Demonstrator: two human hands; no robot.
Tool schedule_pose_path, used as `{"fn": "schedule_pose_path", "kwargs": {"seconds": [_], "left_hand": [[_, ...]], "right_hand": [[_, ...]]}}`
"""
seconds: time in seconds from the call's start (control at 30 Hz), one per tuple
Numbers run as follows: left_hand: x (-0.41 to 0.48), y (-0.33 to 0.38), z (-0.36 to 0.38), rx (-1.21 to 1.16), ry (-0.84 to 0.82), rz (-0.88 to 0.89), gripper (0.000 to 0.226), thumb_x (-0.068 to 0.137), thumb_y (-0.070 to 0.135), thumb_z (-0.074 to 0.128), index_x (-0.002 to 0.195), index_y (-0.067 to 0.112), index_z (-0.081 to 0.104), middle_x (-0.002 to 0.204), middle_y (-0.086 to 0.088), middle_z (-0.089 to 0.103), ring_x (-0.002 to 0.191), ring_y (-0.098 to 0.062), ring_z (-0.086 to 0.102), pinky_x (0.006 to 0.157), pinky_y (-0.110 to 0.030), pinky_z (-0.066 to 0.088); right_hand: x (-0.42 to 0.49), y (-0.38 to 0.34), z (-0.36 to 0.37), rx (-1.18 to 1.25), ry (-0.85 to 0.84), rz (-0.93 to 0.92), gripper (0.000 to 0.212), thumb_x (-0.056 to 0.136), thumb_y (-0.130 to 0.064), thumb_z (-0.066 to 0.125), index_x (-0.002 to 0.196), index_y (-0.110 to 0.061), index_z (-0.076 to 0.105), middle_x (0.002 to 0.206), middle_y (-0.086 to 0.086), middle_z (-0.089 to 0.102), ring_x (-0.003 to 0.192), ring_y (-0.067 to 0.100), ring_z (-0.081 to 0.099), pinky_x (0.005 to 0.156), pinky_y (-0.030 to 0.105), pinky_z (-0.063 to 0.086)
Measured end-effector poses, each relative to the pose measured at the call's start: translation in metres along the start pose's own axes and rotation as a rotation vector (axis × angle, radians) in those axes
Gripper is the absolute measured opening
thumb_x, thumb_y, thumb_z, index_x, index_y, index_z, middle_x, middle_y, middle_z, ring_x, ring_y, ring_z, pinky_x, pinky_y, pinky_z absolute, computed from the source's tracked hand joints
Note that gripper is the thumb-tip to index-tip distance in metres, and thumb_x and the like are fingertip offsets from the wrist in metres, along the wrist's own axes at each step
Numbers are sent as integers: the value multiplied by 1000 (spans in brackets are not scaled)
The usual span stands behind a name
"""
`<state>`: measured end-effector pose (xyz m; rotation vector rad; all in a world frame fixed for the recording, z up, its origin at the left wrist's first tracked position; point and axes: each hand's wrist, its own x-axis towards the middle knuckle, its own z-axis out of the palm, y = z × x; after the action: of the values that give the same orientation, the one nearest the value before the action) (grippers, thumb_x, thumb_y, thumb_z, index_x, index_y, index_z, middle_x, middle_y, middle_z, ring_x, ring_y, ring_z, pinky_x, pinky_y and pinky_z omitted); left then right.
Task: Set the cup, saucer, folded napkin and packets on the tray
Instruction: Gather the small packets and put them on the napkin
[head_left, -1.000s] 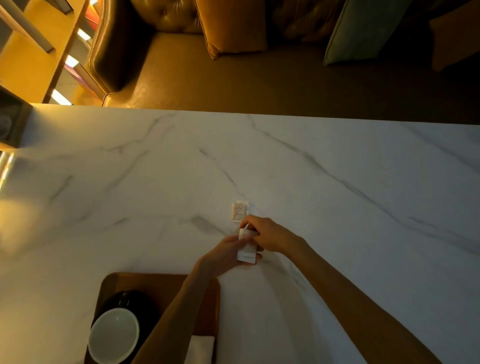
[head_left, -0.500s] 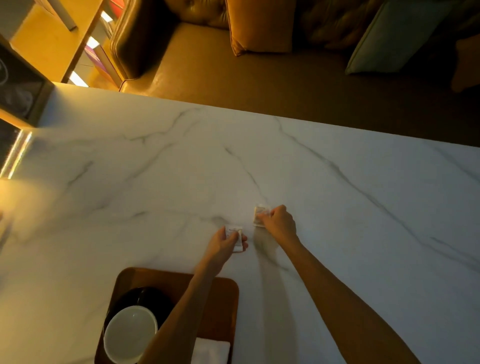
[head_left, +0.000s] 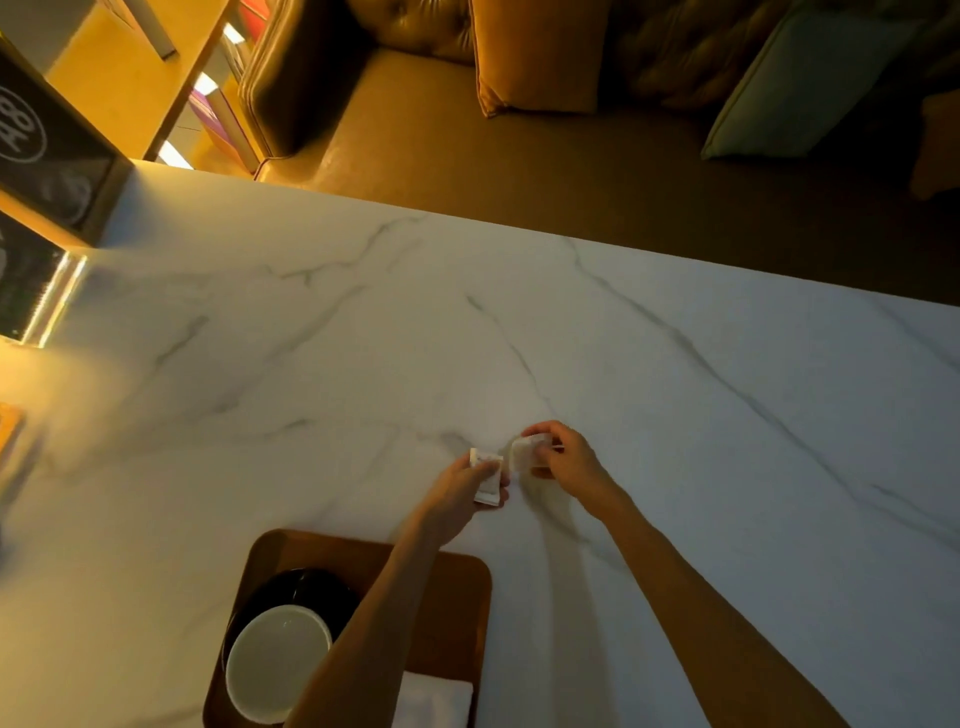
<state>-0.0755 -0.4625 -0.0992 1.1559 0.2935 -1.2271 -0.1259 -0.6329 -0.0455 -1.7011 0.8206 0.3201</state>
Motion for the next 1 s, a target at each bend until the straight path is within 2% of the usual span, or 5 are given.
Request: {"fn": "schedule_pose_path", "kwargs": {"seconds": [0.2,0.4,0.5,0.7,1.0], "left_hand": [[-12,11,17,37,-261,-68,43,95,45,52,123,13,59,104,-11,63,87,-19,62,78,-37,48],[-15,23,30,275,-225,-13,40,98,9,50,135,3,37,111,-14,55,92,-21,61,83,-37,54],[-9,37,42,770,-139,5,43,95,14,54,132,13,33,122,-13,54,105,-23,59,87,-33,53],[10,36,58,1002,80,471,27,92,27,60,113,18,46,101,-2,63,87,-20,62,75,-36,55],[56,13,53,1188,256,930,22,89,10,61,109,19,63,108,2,66,99,-17,56,86,-28,48]], "right_hand": [[-14,-5,-1,-248,-212,-150,36,88,-11,59,99,-45,63,96,-15,67,88,3,66,66,13,55],[-13,7,0,-302,-63,-327,33,92,-8,54,121,-20,63,117,1,63,103,9,61,87,14,50],[-12,17,-3,-321,30,-319,27,91,-16,60,117,-11,67,114,7,69,101,17,66,90,26,54],[-5,30,-19,-125,221,-222,7,90,-21,63,96,-23,66,90,-11,68,80,-4,62,72,7,48],[12,44,-8,99,437,-163,13,92,-14,59,103,-18,66,98,-3,69,89,8,64,80,19,54]]}}
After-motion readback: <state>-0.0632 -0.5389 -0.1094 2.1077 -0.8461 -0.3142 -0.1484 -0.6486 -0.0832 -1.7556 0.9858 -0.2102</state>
